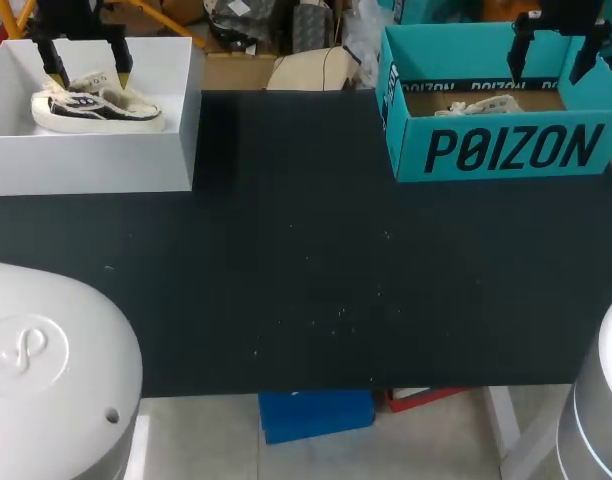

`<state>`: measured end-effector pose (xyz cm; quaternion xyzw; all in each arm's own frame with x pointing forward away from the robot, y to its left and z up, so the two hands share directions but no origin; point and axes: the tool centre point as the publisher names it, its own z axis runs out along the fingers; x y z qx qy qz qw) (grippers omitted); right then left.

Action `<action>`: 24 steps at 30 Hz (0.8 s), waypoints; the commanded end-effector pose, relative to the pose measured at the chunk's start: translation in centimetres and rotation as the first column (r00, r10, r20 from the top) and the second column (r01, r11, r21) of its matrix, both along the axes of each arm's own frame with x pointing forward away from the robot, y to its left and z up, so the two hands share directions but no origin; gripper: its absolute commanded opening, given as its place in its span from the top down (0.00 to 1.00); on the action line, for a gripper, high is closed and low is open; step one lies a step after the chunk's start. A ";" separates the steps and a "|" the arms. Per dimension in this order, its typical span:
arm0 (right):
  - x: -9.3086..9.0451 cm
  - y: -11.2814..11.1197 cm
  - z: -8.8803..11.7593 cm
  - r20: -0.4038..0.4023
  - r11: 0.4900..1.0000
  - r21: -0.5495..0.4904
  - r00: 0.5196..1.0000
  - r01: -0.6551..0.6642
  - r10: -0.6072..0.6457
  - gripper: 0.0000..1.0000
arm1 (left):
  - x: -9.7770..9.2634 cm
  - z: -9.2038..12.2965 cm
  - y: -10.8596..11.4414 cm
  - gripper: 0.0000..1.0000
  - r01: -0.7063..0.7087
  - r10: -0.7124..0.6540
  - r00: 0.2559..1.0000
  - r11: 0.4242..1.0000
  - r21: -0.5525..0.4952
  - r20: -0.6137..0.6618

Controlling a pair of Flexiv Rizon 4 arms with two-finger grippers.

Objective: Take the shoe out of the shoebox, open the shoe tongue, remove and reinsert the insole, then place the shoe into the shoebox

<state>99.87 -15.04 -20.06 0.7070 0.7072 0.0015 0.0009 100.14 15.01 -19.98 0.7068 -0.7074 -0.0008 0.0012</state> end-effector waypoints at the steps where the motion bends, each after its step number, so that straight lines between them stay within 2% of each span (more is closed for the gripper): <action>1: 0.0 0.0 0.0 0.000 1.000 0.000 1.000 0.000 0.000 0.00 | -0.2 0.2 -0.2 0.00 0.089 -0.089 0.996 0.996 0.000 0.026; 4: 0.0 0.0 0.0 0.000 1.000 0.000 1.000 0.000 0.000 0.00 | -0.7 0.9 -0.3 0.00 0.358 -0.359 0.925 0.933 0.035 0.123; 5: 0.0 0.0 0.0 0.000 1.000 0.000 1.000 0.000 0.000 0.00 | -0.9 1.0 -0.3 0.00 0.456 -0.461 0.874 0.887 0.069 0.154; 7: 0.0 0.0 0.0 0.000 1.000 0.000 1.000 0.000 0.000 0.00 | -1.2 1.2 -0.2 0.00 0.629 -0.649 0.739 0.761 0.159 0.179; 8: 0.0 0.0 0.0 0.000 1.000 0.000 1.000 0.000 0.000 0.00 | -1.4 1.4 -0.2 0.00 0.705 -0.729 0.655 0.684 0.188 0.200; 9: 0.0 0.0 0.0 0.000 1.000 0.000 1.000 0.000 0.000 0.00 | -1.9 1.7 -0.1 0.00 0.784 -0.828 0.517 0.560 0.266 0.218; 10: 0.0 0.0 0.0 0.000 1.000 0.000 1.000 0.000 0.000 0.00 | -2.5 1.8 0.2 0.00 0.841 -0.917 0.359 0.398 0.366 0.172; 23: 0.0 0.0 0.0 0.000 1.000 0.000 1.000 0.000 0.000 0.00 | -2.5 1.8 0.2 0.00 0.841 -0.917 0.359 0.398 0.366 0.172; 24: 0.0 0.0 0.0 0.000 1.000 0.000 1.000 0.000 0.000 0.00 | -2.6 1.3 0.2 0.00 0.863 -0.926 0.337 0.375 0.339 0.168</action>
